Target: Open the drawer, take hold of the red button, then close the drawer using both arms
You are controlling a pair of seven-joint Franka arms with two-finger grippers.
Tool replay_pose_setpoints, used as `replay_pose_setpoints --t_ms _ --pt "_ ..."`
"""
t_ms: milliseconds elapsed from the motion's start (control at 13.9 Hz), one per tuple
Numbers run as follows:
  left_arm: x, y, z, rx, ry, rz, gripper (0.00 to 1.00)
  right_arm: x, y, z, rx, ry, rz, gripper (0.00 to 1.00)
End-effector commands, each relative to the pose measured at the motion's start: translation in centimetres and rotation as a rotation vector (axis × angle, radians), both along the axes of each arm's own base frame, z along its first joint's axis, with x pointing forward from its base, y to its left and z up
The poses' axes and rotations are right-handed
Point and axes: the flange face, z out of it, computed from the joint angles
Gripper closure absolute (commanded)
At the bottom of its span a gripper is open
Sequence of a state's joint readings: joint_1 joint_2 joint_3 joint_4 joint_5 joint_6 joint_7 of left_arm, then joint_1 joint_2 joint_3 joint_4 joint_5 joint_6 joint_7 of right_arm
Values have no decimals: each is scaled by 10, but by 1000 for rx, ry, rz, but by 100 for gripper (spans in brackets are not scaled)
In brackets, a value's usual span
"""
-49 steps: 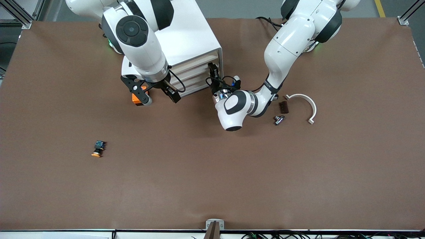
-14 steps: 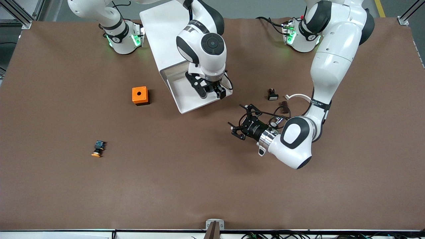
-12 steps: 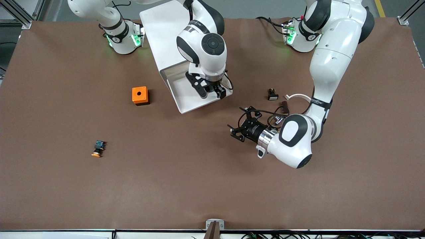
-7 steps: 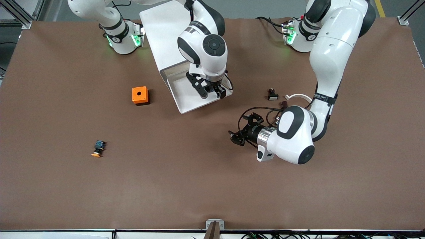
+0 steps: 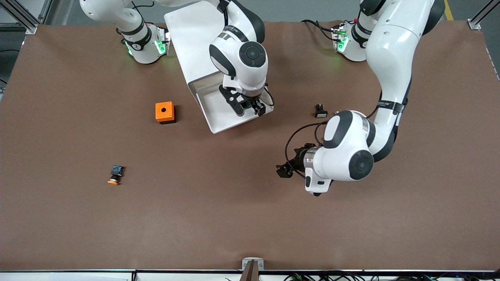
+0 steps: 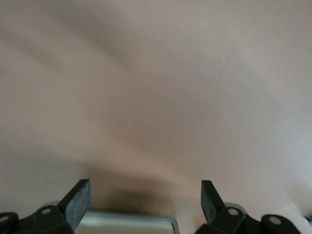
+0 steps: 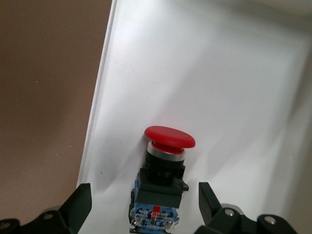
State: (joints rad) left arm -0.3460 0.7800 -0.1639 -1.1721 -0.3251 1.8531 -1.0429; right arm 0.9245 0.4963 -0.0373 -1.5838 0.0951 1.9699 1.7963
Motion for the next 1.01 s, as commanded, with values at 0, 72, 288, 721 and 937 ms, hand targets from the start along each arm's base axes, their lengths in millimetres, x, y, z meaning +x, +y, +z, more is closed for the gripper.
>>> replay_pose_setpoints --t_ms 0,72,288,721,937 --pt "-5 -10 9 47 -86 -42 1 -5 -1 -2 -18 22 -10 3" --pt "-6 -14 9 56 -102 -50 1 -5 -1 -1 -18 21 -9 3" --pt "-4 -10 14 176 -184 -104 1 -6 -2 -2 -24 25 -10 3" --pt "-5 -12 10 262 -214 -98 1 -6 -1 -2 -23 24 -8 12" --pt "-12 -23 9 285 -234 -136 1 -6 0 -1 -17 21 -10 15"
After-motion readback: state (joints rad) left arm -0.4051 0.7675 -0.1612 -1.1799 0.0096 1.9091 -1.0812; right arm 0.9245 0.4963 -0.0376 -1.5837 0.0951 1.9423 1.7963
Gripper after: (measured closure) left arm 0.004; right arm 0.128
